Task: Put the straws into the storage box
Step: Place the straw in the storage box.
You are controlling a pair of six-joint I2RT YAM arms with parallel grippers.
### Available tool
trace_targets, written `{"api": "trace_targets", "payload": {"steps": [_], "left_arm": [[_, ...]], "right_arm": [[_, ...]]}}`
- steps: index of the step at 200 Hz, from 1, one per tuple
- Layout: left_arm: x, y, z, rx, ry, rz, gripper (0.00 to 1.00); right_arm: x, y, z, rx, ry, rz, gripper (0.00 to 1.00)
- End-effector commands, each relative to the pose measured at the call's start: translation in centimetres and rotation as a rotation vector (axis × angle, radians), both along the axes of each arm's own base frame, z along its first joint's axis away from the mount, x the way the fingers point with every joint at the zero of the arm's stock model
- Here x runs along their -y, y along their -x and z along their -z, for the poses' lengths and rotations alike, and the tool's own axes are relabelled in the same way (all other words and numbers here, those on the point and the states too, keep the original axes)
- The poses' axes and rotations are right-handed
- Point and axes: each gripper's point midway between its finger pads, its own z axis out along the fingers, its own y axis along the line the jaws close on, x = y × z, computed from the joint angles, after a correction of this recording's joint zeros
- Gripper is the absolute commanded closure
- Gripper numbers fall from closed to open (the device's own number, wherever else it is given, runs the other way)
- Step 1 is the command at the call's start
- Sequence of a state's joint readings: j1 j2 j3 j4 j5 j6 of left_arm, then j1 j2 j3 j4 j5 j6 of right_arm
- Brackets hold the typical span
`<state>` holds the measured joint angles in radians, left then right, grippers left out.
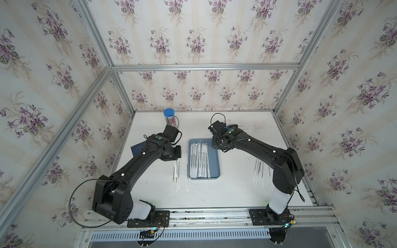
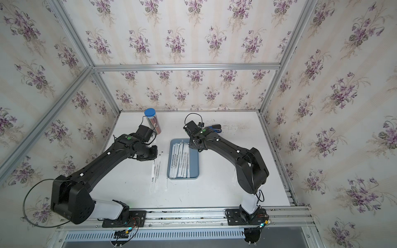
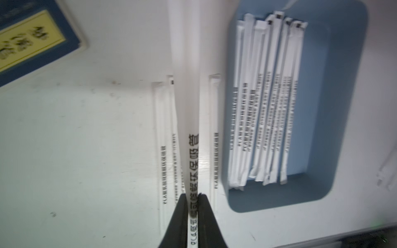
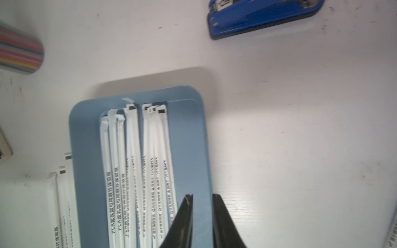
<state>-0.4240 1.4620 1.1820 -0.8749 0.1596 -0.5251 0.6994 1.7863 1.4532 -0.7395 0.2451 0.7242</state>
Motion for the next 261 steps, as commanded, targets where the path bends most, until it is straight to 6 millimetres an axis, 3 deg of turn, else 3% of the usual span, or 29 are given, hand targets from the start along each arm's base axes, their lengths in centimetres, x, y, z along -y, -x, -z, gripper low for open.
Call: {"api": "trace_targets", "payload": {"steps": [1, 27, 55, 69, 108, 174, 261], "left_arm": [[5.9, -0.8, 0.0, -0.034, 0.128, 0.034, 0.88], [11.5, -2.4, 0.5, -0.043, 0.176, 0.099, 0.88], [15.3, -3.5, 1.5, -0.049, 0.211, 0.115, 0.88], [16.2, -3.8, 2.4, -0.053, 0.204, 0.118, 0.88], [17.4, -4.2, 5.1, -0.081, 0.236, 0.068, 0.88], [17.9, -5.2, 7.3, -0.065, 0.211, 0.051, 0.87], [16.8, -5.0, 10.4, -0.089, 0.134, 0.054, 0.86]], "right_arm": [[2.5, -0.6, -0.6, 0.015, -0.009, 0.036, 0.78], [5.2, -0.8, -0.8, 0.021, -0.005, 0.082, 0.78], [6.6, -0.5, -0.7, 0.023, -0.006, 0.104, 0.78], [6.8, -0.3, -0.4, 0.016, -0.002, 0.104, 0.78], [6.9, 0.1, 0.4, 0.005, -0.002, 0.102, 0.78], [6.9, 0.4, 1.4, -0.017, 0.002, 0.098, 0.78], [7.0, 0.5, 1.9, -0.024, 0.000, 0.102, 0.79]]}}
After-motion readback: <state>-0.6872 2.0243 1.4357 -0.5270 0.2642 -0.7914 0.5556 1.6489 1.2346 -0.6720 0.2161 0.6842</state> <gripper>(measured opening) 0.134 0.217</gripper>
